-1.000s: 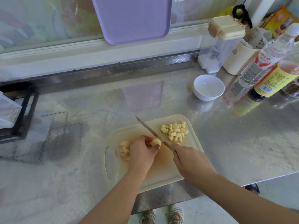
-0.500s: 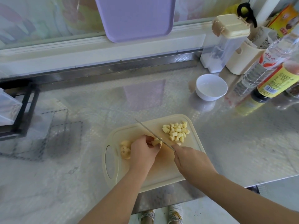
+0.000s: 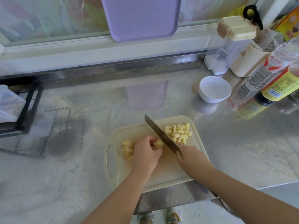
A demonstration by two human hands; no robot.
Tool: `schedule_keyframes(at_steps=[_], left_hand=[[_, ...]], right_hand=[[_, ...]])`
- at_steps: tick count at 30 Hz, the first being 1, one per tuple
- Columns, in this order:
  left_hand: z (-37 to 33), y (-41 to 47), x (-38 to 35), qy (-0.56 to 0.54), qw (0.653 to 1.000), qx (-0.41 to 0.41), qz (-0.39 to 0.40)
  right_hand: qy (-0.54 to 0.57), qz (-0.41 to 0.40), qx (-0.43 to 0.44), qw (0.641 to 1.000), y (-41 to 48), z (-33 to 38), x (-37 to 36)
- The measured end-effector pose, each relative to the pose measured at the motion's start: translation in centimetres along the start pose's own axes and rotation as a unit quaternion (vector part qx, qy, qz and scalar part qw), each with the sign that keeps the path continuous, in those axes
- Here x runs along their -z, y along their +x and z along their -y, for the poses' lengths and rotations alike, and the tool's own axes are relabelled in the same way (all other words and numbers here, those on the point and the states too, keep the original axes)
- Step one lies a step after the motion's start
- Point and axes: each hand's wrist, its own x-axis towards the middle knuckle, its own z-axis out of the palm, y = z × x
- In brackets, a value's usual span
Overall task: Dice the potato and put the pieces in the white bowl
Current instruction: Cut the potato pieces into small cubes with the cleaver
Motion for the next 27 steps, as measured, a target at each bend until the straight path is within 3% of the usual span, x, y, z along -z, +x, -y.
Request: schedule_keyframes(at_steps=[6,27], left_hand=[[-0.1,-0.1,-0.1,0.032,0.999,-0.035,0.02],[-0.3,-0.6,0.3,-0.009,1.0,0.016,-0.004]], right_hand=[[0.004,-0.021,0.022,1.0,-1.3,-0.9,0.7],[0.003,-0.016,0.057,0.998,-2.4,-0.5,0.4]])
